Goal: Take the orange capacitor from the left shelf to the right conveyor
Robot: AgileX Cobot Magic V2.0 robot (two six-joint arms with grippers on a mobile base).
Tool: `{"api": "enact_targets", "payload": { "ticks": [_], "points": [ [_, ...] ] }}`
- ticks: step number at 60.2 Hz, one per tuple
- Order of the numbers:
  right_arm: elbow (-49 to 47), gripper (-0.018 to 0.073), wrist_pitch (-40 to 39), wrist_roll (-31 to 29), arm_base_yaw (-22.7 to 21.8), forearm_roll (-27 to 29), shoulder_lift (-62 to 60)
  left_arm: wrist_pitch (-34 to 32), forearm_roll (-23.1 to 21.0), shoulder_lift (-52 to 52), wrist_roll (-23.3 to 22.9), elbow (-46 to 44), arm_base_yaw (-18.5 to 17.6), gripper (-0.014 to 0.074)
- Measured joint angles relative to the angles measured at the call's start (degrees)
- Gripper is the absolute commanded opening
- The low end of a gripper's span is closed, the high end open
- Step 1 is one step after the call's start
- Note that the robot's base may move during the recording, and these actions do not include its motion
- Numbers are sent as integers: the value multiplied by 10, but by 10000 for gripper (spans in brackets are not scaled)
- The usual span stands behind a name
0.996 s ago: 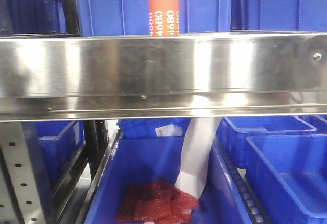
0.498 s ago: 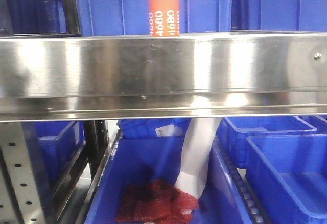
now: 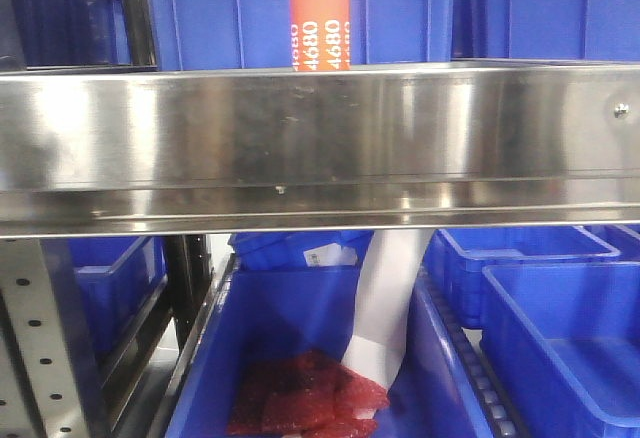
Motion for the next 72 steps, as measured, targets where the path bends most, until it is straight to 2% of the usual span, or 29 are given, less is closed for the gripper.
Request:
{"api": "enact_targets", "payload": {
  "ticks": [3, 8, 11, 12, 16, 20, 31, 41, 61, 66, 68, 72],
  "points": [
    [-14, 80, 2, -5, 25, -3, 46, 0, 0, 0, 0, 0, 0, -105],
    [-36, 229, 4, -7, 45, -3, 122, 0, 0, 0, 0, 0, 0, -105],
    [-45, 387, 4, -8, 47, -1, 163, 0, 0, 0, 0, 0, 0, -105],
    [-47, 465, 4, -8, 47, 0, 175, 0, 0, 0, 0, 0, 0, -105],
    [-57, 652, 5, -8, 48, 11, 228, 0, 0, 0, 0, 0, 0, -105],
    [-67, 624, 5, -8, 50, 20, 268, 0, 0, 0, 0, 0, 0, -105],
    [-79, 626, -25, -8, 63, 26, 330, 0, 0, 0, 0, 0, 0, -105],
    [-83, 626, -86, -8, 79, 26, 357, 0, 0, 0, 0, 0, 0, -105],
    [-83, 611, -187, -9, 71, 20, 441, 0, 0, 0, 0, 0, 0, -105],
    [-83, 485, -218, -9, 65, 20, 456, 0, 0, 0, 0, 0, 0, -105],
    [-83, 365, -227, -9, 63, 20, 459, 0, 0, 0, 0, 0, 0, -105],
    [-83, 52, -242, -9, 59, 20, 465, 0, 0, 0, 0, 0, 0, -105]
  ]
}}
